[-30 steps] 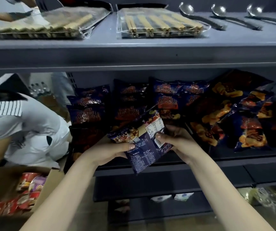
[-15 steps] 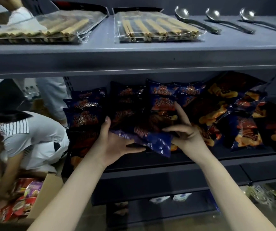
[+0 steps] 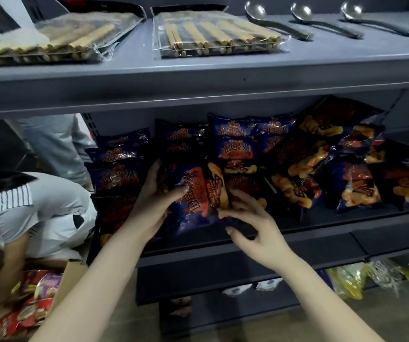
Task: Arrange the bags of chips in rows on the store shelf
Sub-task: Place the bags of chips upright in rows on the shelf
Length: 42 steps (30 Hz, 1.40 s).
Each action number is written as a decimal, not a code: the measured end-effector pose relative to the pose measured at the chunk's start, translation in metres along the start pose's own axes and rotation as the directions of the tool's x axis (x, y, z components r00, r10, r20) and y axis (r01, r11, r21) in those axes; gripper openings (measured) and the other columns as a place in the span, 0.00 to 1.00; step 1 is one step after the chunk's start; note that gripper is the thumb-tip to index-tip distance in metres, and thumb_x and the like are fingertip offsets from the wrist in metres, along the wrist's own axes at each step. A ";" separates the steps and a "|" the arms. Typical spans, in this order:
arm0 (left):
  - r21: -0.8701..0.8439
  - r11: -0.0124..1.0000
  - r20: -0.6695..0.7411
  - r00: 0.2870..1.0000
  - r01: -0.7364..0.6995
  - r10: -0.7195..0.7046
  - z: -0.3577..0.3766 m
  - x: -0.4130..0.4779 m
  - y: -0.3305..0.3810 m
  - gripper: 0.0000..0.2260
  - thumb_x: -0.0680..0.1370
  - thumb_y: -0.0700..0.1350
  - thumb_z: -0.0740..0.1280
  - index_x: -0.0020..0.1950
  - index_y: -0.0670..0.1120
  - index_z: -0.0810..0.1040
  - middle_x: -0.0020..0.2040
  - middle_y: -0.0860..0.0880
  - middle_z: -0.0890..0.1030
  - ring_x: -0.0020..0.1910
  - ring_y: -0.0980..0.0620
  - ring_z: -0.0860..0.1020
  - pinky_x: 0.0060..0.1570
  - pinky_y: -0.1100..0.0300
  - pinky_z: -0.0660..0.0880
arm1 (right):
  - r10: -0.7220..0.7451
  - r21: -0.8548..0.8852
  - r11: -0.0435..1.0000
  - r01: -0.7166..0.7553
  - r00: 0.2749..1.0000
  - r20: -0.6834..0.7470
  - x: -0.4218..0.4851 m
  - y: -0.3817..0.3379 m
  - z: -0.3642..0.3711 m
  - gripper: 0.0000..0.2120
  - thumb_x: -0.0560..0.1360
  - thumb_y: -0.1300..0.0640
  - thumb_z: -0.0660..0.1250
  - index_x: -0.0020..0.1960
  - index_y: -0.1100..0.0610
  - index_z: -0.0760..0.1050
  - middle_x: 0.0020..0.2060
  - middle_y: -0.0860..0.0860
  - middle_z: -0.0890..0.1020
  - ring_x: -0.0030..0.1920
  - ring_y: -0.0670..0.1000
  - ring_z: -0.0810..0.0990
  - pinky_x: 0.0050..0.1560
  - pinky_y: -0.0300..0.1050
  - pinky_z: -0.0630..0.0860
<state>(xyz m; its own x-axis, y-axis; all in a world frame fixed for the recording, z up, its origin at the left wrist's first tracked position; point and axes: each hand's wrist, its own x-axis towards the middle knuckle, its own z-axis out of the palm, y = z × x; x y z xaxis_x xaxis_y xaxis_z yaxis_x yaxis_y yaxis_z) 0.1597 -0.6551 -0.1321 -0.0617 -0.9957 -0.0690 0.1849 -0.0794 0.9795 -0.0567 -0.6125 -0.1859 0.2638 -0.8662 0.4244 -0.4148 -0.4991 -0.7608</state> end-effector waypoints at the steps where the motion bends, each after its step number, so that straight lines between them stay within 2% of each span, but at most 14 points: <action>1: 0.084 0.996 0.043 0.999 0.009 -0.013 -0.001 0.003 0.008 0.39 0.68 0.34 0.70 0.75 0.53 0.58 0.64 0.52 0.74 0.60 0.54 0.74 0.61 0.56 0.70 | 0.018 0.012 1.000 -0.018 0.999 -0.051 0.002 -0.002 -0.005 0.14 0.72 0.55 0.67 0.57 0.46 0.79 0.68 0.45 0.68 0.68 0.39 0.67 0.64 0.30 0.64; 5: 0.484 0.872 0.350 0.929 -0.071 -0.119 0.001 0.019 0.042 0.36 0.71 0.34 0.71 0.69 0.62 0.61 0.67 0.59 0.66 0.64 0.60 0.69 0.61 0.69 0.64 | 0.078 0.019 0.997 -0.076 0.982 -0.171 0.024 -0.010 -0.025 0.18 0.71 0.47 0.65 0.61 0.45 0.74 0.66 0.44 0.70 0.68 0.40 0.66 0.65 0.37 0.67; 8: 0.596 0.785 0.538 0.809 -0.169 -0.235 0.011 0.028 0.053 0.35 0.72 0.32 0.69 0.67 0.65 0.62 0.69 0.59 0.63 0.69 0.59 0.62 0.58 0.76 0.64 | 0.255 0.164 0.951 -0.264 0.964 0.075 0.040 -0.018 -0.029 0.23 0.69 0.44 0.69 0.63 0.35 0.67 0.65 0.38 0.71 0.66 0.38 0.69 0.65 0.40 0.68; 11: 0.666 0.709 0.588 0.747 -0.230 -0.311 0.022 0.033 0.053 0.36 0.73 0.33 0.68 0.71 0.63 0.59 0.68 0.62 0.60 0.66 0.63 0.60 0.50 0.78 0.66 | 0.375 0.190 0.868 -0.460 0.855 0.358 0.039 -0.018 -0.018 0.17 0.72 0.50 0.71 0.57 0.39 0.72 0.57 0.39 0.79 0.58 0.38 0.76 0.61 0.37 0.72; 13: 0.709 0.651 0.585 0.741 -0.270 -0.329 0.021 0.036 0.049 0.37 0.73 0.35 0.69 0.70 0.66 0.58 0.71 0.59 0.61 0.67 0.62 0.61 0.57 0.70 0.67 | 0.398 0.219 0.842 -0.494 0.841 0.365 0.033 -0.016 -0.009 0.13 0.73 0.53 0.70 0.55 0.43 0.75 0.54 0.42 0.81 0.54 0.39 0.79 0.53 0.32 0.74; 15: 0.720 0.622 0.563 0.783 -0.308 -0.263 0.016 0.036 0.049 0.35 0.73 0.38 0.71 0.69 0.66 0.59 0.69 0.54 0.68 0.68 0.60 0.65 0.61 0.66 0.66 | 0.413 0.244 0.844 -0.478 0.869 0.274 0.032 -0.013 -0.006 0.12 0.73 0.54 0.70 0.55 0.45 0.75 0.52 0.43 0.82 0.54 0.41 0.80 0.53 0.32 0.74; 18: 0.606 0.739 0.470 0.882 -0.293 -0.036 0.001 0.033 0.055 0.28 0.73 0.38 0.71 0.64 0.63 0.65 0.59 0.57 0.77 0.61 0.58 0.73 0.63 0.63 0.68 | 0.421 0.359 0.820 -0.445 0.895 0.148 0.041 -0.007 -0.006 0.16 0.73 0.56 0.71 0.60 0.48 0.74 0.55 0.46 0.82 0.57 0.45 0.79 0.61 0.44 0.74; 20: 0.578 0.745 0.355 0.925 -0.333 0.138 -0.015 0.030 0.054 0.25 0.73 0.40 0.71 0.62 0.62 0.68 0.59 0.60 0.77 0.60 0.61 0.74 0.63 0.61 0.69 | 0.434 0.410 0.801 -0.436 0.895 0.104 0.052 -0.002 -0.004 0.18 0.73 0.57 0.70 0.62 0.52 0.74 0.57 0.49 0.81 0.59 0.49 0.78 0.64 0.51 0.72; 23: 0.687 0.604 0.212 0.907 -0.403 0.365 -0.040 0.021 0.040 0.22 0.73 0.42 0.71 0.64 0.57 0.71 0.61 0.61 0.75 0.62 0.62 0.72 0.64 0.67 0.66 | 0.505 0.443 0.770 -0.459 0.863 0.016 0.068 0.006 0.007 0.17 0.74 0.60 0.69 0.62 0.52 0.73 0.57 0.50 0.80 0.59 0.50 0.78 0.66 0.54 0.70; 26: 0.810 0.425 0.173 0.857 -0.404 0.485 -0.058 0.007 0.023 0.19 0.73 0.41 0.71 0.63 0.52 0.75 0.59 0.58 0.76 0.61 0.60 0.72 0.60 0.73 0.63 | 0.523 0.435 0.773 -0.462 0.852 -0.023 0.076 0.008 0.020 0.16 0.74 0.60 0.69 0.61 0.51 0.73 0.57 0.49 0.80 0.59 0.49 0.77 0.65 0.55 0.71; 31: 0.944 0.029 0.269 0.815 -0.329 0.514 -0.074 -0.013 -0.024 0.17 0.74 0.52 0.63 0.60 0.46 0.77 0.63 0.46 0.75 0.63 0.41 0.71 0.63 0.41 0.67 | 0.487 0.306 0.832 -0.463 0.874 0.000 0.077 0.014 0.045 0.21 0.70 0.49 0.69 0.63 0.46 0.71 0.57 0.45 0.80 0.59 0.48 0.77 0.63 0.56 0.72; 34: 0.955 -0.136 0.295 0.831 -0.262 0.472 -0.071 -0.019 -0.050 0.19 0.75 0.53 0.61 0.62 0.45 0.75 0.67 0.43 0.72 0.68 0.39 0.65 0.67 0.35 0.59 | 0.514 0.272 0.826 -0.494 0.858 0.000 0.077 0.013 0.055 0.19 0.74 0.51 0.68 0.64 0.49 0.69 0.56 0.46 0.79 0.58 0.48 0.77 0.60 0.50 0.73; 37: 0.961 -0.192 0.266 0.866 -0.201 0.423 -0.071 -0.018 -0.066 0.22 0.76 0.54 0.58 0.66 0.46 0.71 0.71 0.41 0.66 0.71 0.37 0.60 0.69 0.35 0.55 | 0.517 0.232 0.836 -0.498 0.856 -0.025 0.078 0.011 0.062 0.18 0.77 0.55 0.66 0.65 0.54 0.68 0.53 0.46 0.77 0.57 0.47 0.75 0.53 0.42 0.69; 42: 0.968 -0.203 0.209 0.917 -0.145 0.341 -0.074 -0.013 -0.081 0.25 0.76 0.56 0.56 0.69 0.46 0.69 0.74 0.40 0.63 0.72 0.36 0.57 0.68 0.35 0.56 | 0.513 0.114 0.854 -0.508 0.858 -0.024 0.076 0.011 0.069 0.20 0.75 0.54 0.68 0.64 0.56 0.69 0.51 0.47 0.76 0.57 0.50 0.76 0.51 0.40 0.67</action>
<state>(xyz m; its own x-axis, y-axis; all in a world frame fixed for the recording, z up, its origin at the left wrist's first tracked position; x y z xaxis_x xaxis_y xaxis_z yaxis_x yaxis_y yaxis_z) 0.2178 -0.6389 -0.2241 -0.1985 -0.9297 0.3101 -0.9783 0.2071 -0.0053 0.0186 -0.6822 -0.1961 -0.0072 -0.9999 -0.0151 -0.3891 0.0167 -0.9210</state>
